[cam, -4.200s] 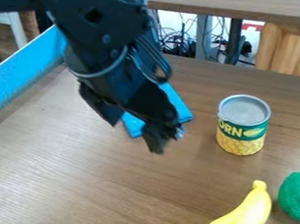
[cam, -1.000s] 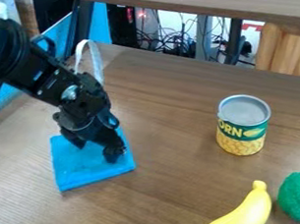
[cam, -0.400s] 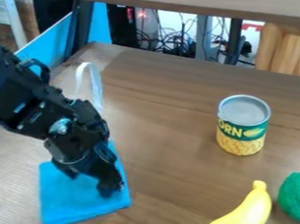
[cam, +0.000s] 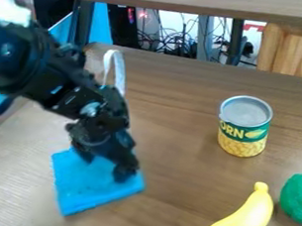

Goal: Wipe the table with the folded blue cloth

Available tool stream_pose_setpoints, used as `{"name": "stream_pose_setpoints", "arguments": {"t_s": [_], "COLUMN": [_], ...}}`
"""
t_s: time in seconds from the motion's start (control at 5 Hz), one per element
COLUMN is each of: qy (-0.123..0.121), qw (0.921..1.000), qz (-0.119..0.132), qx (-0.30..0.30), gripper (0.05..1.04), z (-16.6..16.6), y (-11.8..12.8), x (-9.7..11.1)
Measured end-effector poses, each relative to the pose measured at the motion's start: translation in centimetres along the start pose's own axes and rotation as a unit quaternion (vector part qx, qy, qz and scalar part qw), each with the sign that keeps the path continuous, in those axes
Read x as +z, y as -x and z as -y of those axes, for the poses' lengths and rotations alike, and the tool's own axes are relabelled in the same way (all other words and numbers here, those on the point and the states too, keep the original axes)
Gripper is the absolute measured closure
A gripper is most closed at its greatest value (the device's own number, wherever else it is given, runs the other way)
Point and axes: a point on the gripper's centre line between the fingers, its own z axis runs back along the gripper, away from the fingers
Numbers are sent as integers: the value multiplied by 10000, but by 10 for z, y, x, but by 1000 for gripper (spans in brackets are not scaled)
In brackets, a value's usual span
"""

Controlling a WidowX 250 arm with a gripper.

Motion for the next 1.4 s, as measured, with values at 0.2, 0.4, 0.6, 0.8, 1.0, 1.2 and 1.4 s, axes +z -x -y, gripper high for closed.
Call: {"name": "stream_pose_setpoints", "arguments": {"t_s": [0.2, 0.4, 0.6, 0.8, 1.0, 1.2, 1.4], "qy": [-115, -269, -351, -420, -467, -445, -370], "qw": [9993, 9981, 9962, 9957, 9943, 9932, 9939], "qz": [69, 116, 155, 176, 240, 210, 154], "qx": [342, 551, 778, 809, 923, 1059, 1032], "gripper": [83, 83, 83, 83, 83, 83, 83], "z": [-17, -38, -52, -64, -78, -81, -75], "y": [-25, -46, -63, -84, -97, -93, -71], "x": [-11, -21, -31, -39, -43, -45, -36]}}
